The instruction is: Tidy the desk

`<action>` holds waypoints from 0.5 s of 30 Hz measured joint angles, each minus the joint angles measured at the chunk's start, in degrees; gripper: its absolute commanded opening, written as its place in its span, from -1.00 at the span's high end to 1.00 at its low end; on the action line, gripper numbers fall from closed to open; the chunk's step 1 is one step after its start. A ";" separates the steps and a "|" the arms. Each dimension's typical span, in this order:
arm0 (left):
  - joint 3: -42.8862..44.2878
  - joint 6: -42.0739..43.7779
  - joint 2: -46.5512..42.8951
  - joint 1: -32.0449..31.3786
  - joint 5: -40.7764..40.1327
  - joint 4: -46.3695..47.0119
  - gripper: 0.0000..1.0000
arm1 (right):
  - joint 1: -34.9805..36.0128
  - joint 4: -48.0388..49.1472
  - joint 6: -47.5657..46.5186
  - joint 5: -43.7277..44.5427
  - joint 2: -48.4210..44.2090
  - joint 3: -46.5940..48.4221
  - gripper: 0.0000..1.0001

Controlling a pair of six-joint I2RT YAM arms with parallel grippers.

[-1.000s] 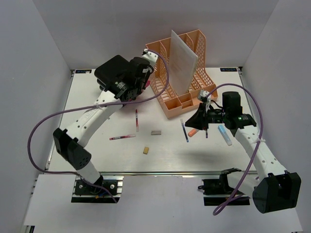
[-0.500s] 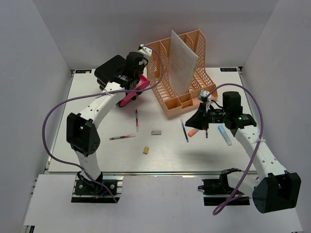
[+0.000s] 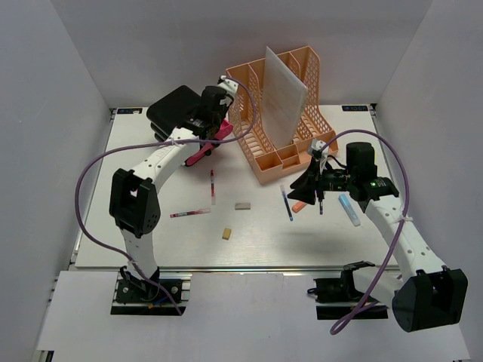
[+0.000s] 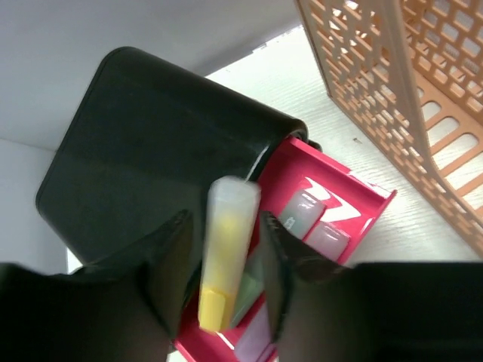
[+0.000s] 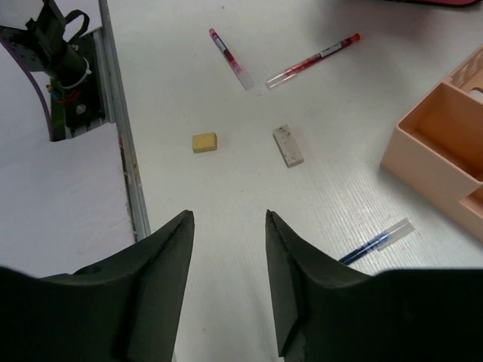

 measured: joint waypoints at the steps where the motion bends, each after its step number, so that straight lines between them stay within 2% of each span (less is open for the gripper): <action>1: 0.02 -0.20 0.00 0.02 -0.20 0.02 -0.18 | -0.04 0.02 0.02 0.33 0.00 0.00 -0.01; 7: 1.31 -1.79 -0.02 0.11 -0.72 -1.44 -0.23 | -1.97 0.28 -0.17 2.16 0.02 -0.11 -0.07; 9: 1.84 -2.91 -0.52 0.11 -0.66 -2.01 -0.15 | -2.99 0.98 -0.15 3.15 0.02 -0.50 -0.08; 10: 1.77 -3.63 -1.38 0.11 -0.46 -2.64 0.16 | -3.56 1.57 0.09 4.37 0.02 -0.92 -0.06; 12: 0.48 -5.99 -4.22 0.13 1.20 -3.28 0.62 | -4.59 2.45 0.76 6.91 0.46 -1.33 0.00; 14: -4.61 -9.18 -10.80 0.15 5.18 -3.50 0.97 | -5.68 3.52 2.10 10.73 1.51 -1.40 0.16; 15: -7.91 -10.84 -14.97 0.22 7.96 -3.37 1.00 | -6.14 3.91 2.99 12.74 2.23 -1.36 0.24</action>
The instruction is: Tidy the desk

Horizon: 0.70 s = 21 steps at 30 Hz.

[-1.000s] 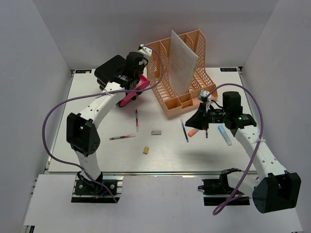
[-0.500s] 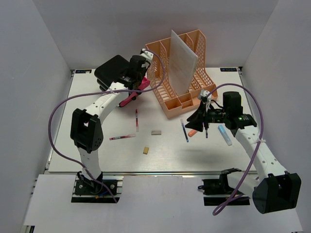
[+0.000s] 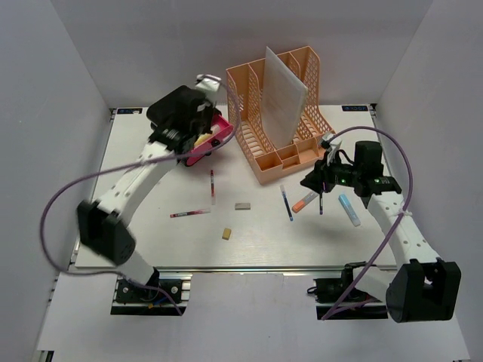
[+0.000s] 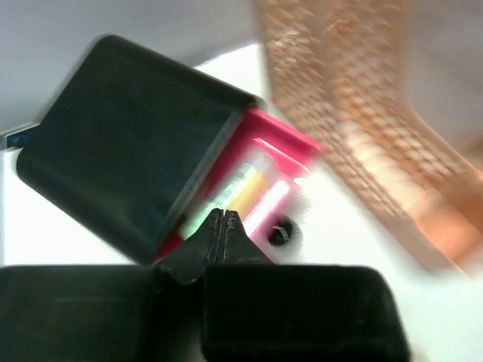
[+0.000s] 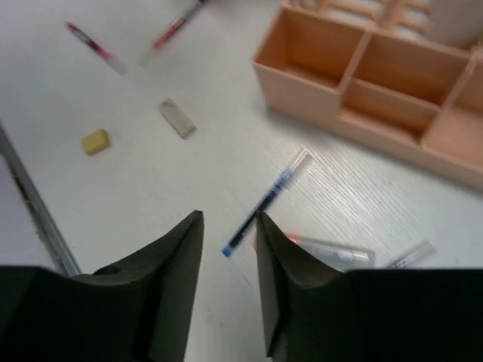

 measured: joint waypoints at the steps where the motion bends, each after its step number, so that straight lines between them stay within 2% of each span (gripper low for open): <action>1: -3.63 -1.66 -4.57 0.00 2.82 0.72 1.00 | -0.28 -0.02 0.59 1.95 0.76 0.17 0.42; 2: -8.68 -3.58 -10.12 0.00 5.86 2.16 1.00 | -0.55 -0.46 1.01 4.11 1.75 0.63 0.46; 3: -13.20 -5.16 -15.41 0.00 8.94 3.06 0.79 | -0.72 -0.96 1.53 6.16 2.75 1.20 0.47; 5: -22.73 -7.78 -25.90 0.00 15.58 5.68 0.24 | -0.96 -2.40 1.81 10.21 4.52 2.62 0.45; 6: -27.50 -8.85 -30.58 0.00 18.78 7.02 -0.13 | -0.98 -3.74 1.77 12.48 5.44 3.67 0.37; 7: -31.80 -9.68 -34.49 0.00 21.73 8.11 -0.22 | -1.01 -4.85 1.64 14.75 6.25 4.55 0.08; 10: -41.33 -11.26 -41.62 -0.07 28.30 9.77 -0.37 | -1.22 -8.50 0.07 21.77 8.00 6.80 -0.31; 14: -47.39 -10.32 -43.50 -0.09 31.87 9.33 -0.43 | -2.69 -12.48 -3.37 31.26 10.01 8.28 -0.57; 18: -47.41 -9.62 -43.82 -0.66 31.95 8.41 -0.52 | -5.27 -17.33 -7.19 37.13 14.10 9.11 -0.66; 21: -47.41 -9.62 -44.09 -0.79 31.93 8.24 -0.53 | -7.23 -20.06 -10.08 40.26 18.08 9.33 -0.64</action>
